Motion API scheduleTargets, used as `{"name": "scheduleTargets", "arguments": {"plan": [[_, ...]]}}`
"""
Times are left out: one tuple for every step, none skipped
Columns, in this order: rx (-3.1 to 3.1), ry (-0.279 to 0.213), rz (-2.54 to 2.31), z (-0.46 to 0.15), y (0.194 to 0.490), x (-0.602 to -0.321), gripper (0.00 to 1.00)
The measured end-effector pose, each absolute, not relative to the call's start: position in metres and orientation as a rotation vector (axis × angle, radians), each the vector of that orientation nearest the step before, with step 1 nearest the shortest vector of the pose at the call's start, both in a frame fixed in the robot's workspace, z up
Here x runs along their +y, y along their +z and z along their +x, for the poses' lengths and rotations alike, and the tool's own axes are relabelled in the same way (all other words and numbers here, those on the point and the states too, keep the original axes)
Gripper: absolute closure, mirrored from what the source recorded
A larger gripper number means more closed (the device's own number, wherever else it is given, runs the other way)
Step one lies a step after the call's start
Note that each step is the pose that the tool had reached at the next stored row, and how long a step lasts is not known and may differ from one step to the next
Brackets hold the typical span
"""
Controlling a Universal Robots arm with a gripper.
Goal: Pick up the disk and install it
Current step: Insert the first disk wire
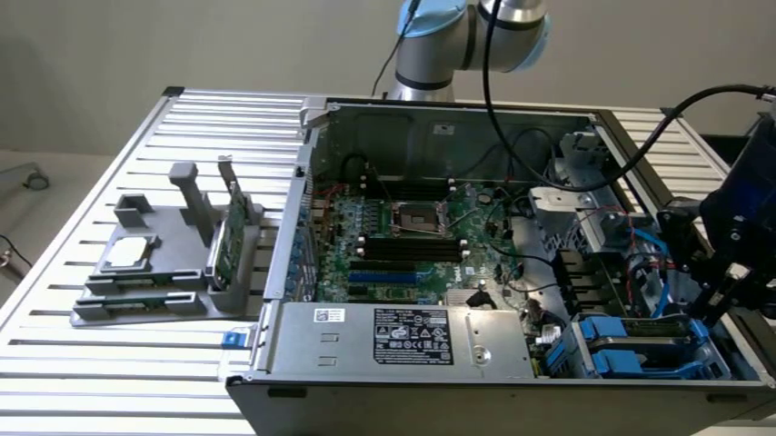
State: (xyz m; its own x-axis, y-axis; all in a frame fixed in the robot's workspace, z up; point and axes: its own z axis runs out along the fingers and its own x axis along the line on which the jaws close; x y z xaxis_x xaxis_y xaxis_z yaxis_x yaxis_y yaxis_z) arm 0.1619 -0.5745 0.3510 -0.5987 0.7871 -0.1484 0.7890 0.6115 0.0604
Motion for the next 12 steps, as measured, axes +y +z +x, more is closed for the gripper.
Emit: {"name": "scheduleTargets", "arguments": {"plan": [[2.667,-0.019,1.334,0.1619,0.3509,-0.5745,0.84],[2.660,-0.022,1.352,0.1619,0.3509,-0.5745,0.84],[2.652,-0.024,1.370,0.1619,0.3510,-0.5745,0.84],[2.644,-0.027,1.388,0.1619,0.3510,-0.5745,0.84],[2.636,-0.029,1.406,0.1619,0.3510,-0.5745,0.84],[2.628,-0.032,1.424,0.1619,0.3510,-0.5745,0.84],[2.619,-0.035,1.443,0.1619,0.3510,-0.5745,0.84],[2.611,-0.037,1.461,0.1619,0.3510,-0.5745,0.84],[2.604,-0.040,1.477,0.1619,0.3510,-0.5745,0.84],[2.597,-0.044,1.493,0.1619,0.3511,-0.5745,0.84],[2.592,-0.047,1.508,0.1619,0.3511,-0.5745,0.84],[2.587,-0.050,1.522,0.1618,0.3511,-0.5745,0.84]]}}
